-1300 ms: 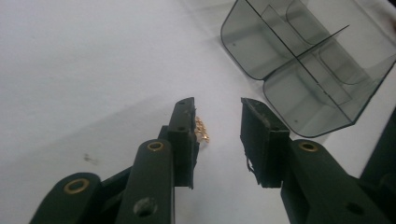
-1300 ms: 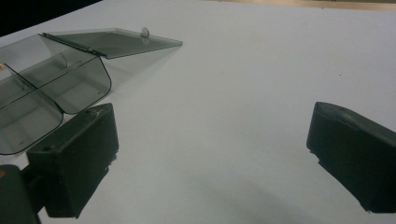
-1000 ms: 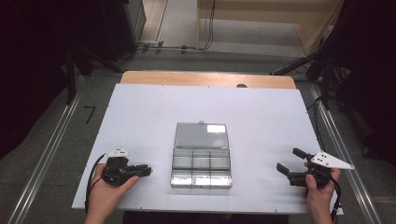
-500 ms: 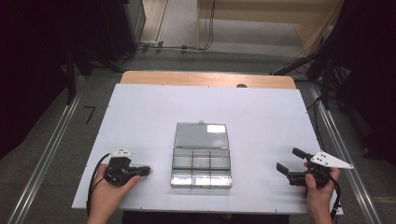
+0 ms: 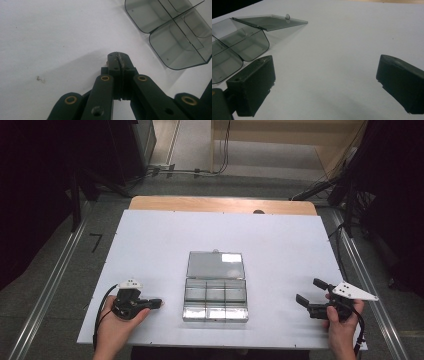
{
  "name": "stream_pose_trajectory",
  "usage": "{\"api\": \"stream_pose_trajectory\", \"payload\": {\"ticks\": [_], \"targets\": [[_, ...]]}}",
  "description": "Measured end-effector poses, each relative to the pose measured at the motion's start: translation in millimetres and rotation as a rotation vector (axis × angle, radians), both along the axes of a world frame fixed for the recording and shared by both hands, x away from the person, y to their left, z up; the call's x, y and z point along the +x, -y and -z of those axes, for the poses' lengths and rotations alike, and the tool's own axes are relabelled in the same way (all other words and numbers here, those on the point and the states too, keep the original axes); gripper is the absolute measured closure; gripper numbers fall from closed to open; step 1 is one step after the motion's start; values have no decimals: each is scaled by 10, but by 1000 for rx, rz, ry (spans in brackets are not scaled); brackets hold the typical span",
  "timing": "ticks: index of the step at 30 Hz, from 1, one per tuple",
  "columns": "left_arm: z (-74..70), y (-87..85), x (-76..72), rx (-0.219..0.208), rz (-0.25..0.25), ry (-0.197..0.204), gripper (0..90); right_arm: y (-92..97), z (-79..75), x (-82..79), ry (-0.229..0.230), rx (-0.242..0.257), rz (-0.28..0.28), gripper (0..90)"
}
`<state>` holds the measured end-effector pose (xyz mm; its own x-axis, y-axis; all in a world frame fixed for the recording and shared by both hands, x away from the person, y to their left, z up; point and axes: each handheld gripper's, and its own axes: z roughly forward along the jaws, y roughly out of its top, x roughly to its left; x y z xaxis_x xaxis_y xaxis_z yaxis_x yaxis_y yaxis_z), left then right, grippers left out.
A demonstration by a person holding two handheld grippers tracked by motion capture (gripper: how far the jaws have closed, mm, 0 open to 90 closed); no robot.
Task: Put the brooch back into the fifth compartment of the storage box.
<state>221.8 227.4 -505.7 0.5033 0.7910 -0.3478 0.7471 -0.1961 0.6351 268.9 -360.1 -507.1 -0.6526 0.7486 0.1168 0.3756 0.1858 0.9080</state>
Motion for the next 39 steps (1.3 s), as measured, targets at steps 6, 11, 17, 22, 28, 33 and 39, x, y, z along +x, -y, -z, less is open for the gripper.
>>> {"api": "stream_pose_trajectory", "payload": {"ticks": [6,11,17,22,28,33,39], "targets": [[-46,-24,-17,-16,-10,20,900,-2,-1,-3,1,0,0,9],[-98,-14,-34,-24,-9,43,900,-6,0,-2,4,-5,1,9],[-157,16,-53,-36,-2,64,900,-10,1,0,6,-9,1,9],[-203,41,-68,-45,3,82,900,-12,1,0,5,-11,2,9],[-248,58,-83,-57,5,97,900,-14,2,0,5,-12,2,9],[-280,76,-94,-62,10,108,900,-17,2,0,6,-15,2,9],[-318,105,-107,-70,14,121,900,-18,2,0,5,-15,3,9]]}}
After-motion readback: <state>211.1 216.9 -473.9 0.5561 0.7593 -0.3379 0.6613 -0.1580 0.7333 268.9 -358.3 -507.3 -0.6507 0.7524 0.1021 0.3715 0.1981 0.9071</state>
